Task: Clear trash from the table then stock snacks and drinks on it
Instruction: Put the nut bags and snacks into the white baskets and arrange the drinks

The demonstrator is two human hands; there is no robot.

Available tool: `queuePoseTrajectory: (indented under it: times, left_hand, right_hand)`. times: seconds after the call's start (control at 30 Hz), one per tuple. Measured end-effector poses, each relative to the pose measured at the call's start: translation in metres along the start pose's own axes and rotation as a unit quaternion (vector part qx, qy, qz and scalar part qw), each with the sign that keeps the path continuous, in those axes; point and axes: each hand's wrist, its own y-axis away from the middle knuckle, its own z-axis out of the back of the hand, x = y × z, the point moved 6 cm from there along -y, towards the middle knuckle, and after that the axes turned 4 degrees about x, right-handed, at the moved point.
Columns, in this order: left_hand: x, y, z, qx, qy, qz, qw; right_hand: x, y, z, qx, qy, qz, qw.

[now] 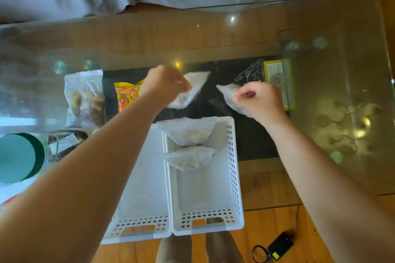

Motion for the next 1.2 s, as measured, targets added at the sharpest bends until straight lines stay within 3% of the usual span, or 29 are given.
queuePoseTrajectory:
  times: [0.07,0.17,0.3,0.4,0.57,0.73,0.93,1.07,1.2]
  left_hand:
    - [-0.007,0.003,-0.004,0.01,-0.001,-0.017,1.0]
    - [0.0,0.003,0.017,-0.062,0.027,-0.008,0.998]
    - [-0.008,0.016,0.023,-0.045,0.012,-0.098,0.994]
    - [-0.007,0.022,0.029,-0.081,0.019,-0.12,0.989]
    - [0.017,0.012,0.02,-0.073,-0.062,-0.041,0.995]
    - [0.014,0.009,0.028,-0.113,-0.047,-0.071,0.99]
    - [0.02,0.006,0.024,-0.068,0.008,-0.032,0.997]
    - [0.018,-0.001,0.014,-0.014,-0.044,-0.004,0.999]
    - [0.01,0.014,0.02,-0.037,-0.037,-0.021,0.998]
  right_hand:
    - [-0.002,0.004,-0.005,-0.01,-0.013,-0.005,1.0]
    - [-0.008,0.005,0.02,-0.113,-0.052,-0.033,0.992]
    - [0.016,0.014,0.037,-0.112,-0.05,0.05,0.991]
    - [0.018,0.017,0.043,-0.118,-0.021,0.076,0.99]
    - [-0.015,0.003,0.026,-0.072,0.088,-0.02,0.993]
    - [-0.009,0.006,0.032,-0.125,0.083,0.037,0.988]
    - [-0.017,0.001,0.02,-0.061,0.098,-0.007,0.993]
    - [-0.011,-0.002,0.019,-0.074,0.125,-0.002,0.989]
    - [-0.008,0.013,0.029,-0.104,0.061,0.006,0.993]
